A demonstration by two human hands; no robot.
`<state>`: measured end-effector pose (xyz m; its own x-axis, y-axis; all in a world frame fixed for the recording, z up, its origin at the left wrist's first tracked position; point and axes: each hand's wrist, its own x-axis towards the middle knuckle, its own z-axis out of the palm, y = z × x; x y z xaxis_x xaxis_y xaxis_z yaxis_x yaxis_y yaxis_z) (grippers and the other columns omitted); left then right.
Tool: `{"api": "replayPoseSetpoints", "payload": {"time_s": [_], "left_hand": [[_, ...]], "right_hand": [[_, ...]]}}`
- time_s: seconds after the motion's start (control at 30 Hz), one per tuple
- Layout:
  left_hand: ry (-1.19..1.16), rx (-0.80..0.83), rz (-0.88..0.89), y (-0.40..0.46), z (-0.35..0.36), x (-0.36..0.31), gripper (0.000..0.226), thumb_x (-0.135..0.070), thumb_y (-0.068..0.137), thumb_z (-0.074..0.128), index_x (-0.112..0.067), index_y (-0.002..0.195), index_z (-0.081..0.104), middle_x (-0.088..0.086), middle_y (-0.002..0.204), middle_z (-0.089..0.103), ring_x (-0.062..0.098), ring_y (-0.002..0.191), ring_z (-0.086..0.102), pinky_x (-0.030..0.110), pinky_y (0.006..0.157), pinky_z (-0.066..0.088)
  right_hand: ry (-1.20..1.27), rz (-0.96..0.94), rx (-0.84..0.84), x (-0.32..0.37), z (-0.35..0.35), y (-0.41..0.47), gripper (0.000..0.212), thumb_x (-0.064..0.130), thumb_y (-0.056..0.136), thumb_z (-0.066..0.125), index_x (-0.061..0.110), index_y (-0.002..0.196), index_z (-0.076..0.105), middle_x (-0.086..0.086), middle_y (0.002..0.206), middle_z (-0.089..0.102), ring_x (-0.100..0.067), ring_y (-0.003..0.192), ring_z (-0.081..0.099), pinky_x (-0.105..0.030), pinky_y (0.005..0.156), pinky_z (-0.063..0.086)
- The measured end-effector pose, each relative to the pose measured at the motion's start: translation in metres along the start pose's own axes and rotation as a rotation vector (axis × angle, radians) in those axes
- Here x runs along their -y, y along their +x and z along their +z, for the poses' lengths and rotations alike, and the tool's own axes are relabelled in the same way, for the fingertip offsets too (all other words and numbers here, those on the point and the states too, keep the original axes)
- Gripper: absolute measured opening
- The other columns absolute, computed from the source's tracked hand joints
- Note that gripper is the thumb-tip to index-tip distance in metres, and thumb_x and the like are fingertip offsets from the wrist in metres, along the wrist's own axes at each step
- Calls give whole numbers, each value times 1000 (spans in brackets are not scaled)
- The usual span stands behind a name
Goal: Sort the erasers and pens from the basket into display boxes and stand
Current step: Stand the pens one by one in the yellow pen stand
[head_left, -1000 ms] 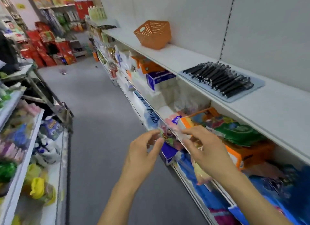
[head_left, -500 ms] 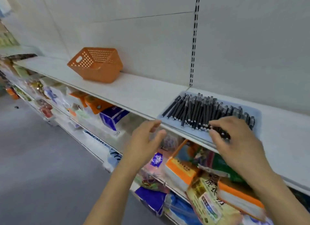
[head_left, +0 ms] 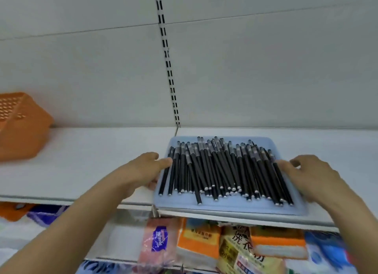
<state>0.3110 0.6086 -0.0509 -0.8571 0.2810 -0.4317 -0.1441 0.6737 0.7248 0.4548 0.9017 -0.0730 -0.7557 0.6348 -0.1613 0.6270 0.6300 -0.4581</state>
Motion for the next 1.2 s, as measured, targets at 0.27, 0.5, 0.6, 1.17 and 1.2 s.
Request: {"api": "replayPoseSetpoints", "payload": {"time_s": [0.27, 0.5, 0.6, 1.17, 1.2], "left_hand": [[-64, 70, 80, 16, -7, 17, 43, -54, 95, 47, -14, 104, 59, -3, 97, 63, 9, 85, 58, 32, 84, 43], [-49, -37, 371, 5, -9, 42, 36, -52, 95, 46, -20, 112, 45, -3, 98, 60, 14, 88, 60, 33, 73, 49], [-83, 31, 436, -5, -11, 49, 36, -54, 93, 48, -25, 113, 46, -8, 101, 60, 9, 89, 61, 32, 73, 49], [-112, 456, 628, -97, 132, 22, 36, -49, 87, 63, -25, 109, 50, -8, 101, 64, 5, 88, 64, 22, 65, 45], [-101, 462, 633, -104, 147, 20, 37, -50, 86, 64, -25, 111, 51, -10, 100, 64, 5, 88, 64, 21, 64, 44]], "right_hand": [[125, 138, -174, 21, 32, -39, 47, 58, 96, 31, 17, 77, 45, -4, 73, 55, -23, 68, 52, -32, 54, 30], [293, 196, -350, 41, 55, -101, 44, 55, 94, 42, 12, 91, 51, -2, 82, 58, -22, 76, 55, -34, 61, 37], [386, 237, -457, 37, 64, -134, 41, 55, 92, 47, 15, 98, 54, 2, 86, 60, -22, 83, 57, -37, 69, 42], [534, 589, -817, -89, 55, -307, 45, 56, 82, 64, 18, 104, 56, -1, 96, 64, -21, 87, 64, -43, 79, 53], [529, 608, -824, -104, 51, -314, 47, 59, 80, 64, 20, 105, 55, 0, 96, 64, -21, 87, 64, -44, 80, 53]]}}
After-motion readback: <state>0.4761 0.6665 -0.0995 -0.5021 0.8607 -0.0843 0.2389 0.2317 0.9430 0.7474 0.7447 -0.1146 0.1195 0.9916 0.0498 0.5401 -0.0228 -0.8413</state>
